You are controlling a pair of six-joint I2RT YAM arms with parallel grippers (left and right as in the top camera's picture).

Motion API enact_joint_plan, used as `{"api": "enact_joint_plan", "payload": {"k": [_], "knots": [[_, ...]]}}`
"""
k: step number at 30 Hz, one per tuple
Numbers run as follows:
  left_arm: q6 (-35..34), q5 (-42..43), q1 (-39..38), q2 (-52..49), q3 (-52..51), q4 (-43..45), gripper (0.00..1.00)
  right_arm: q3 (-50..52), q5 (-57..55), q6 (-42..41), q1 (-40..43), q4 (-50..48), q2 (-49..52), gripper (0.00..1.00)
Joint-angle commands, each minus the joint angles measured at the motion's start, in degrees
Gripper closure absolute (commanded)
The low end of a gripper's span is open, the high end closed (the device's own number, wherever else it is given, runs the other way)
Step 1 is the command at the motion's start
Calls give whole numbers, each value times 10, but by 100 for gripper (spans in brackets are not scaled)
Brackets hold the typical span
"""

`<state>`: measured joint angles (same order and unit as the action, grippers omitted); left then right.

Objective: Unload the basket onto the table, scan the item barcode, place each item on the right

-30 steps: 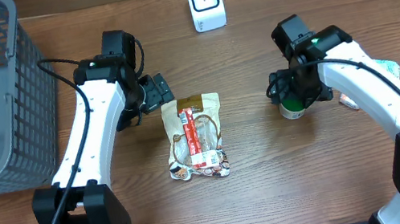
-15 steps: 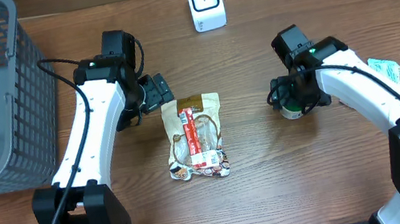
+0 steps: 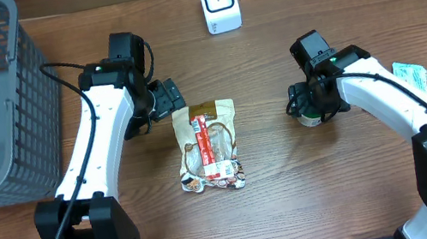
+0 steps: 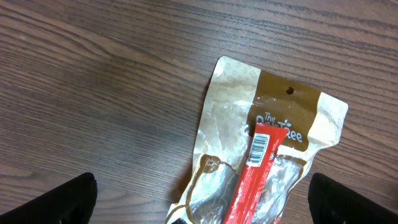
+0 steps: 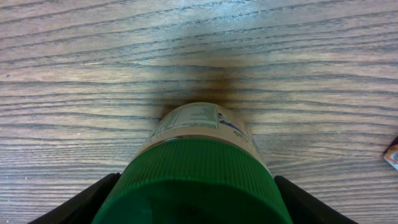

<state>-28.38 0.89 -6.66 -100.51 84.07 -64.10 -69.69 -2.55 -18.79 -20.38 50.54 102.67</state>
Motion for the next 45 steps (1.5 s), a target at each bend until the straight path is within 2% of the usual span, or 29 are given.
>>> {"api": "enact_joint_plan", "payload": {"k": [1, 18, 25, 30, 45], "knots": [[-3, 2, -1, 13, 12, 0, 0, 7, -9, 13, -2, -7, 1, 23], [-3, 2, -1, 13, 12, 0, 0, 11, -14, 26, -2, -15, 6, 19], [-3, 2, -1, 13, 12, 0, 0, 11, -12, 26, -2, -19, 15, 21], [-3, 2, -1, 13, 12, 0, 0, 11, -12, 28, -2, -17, 26, 26], [-3, 2, -1, 13, 12, 0, 0, 11, -19, 28, -3, -13, 48, 27]]}}
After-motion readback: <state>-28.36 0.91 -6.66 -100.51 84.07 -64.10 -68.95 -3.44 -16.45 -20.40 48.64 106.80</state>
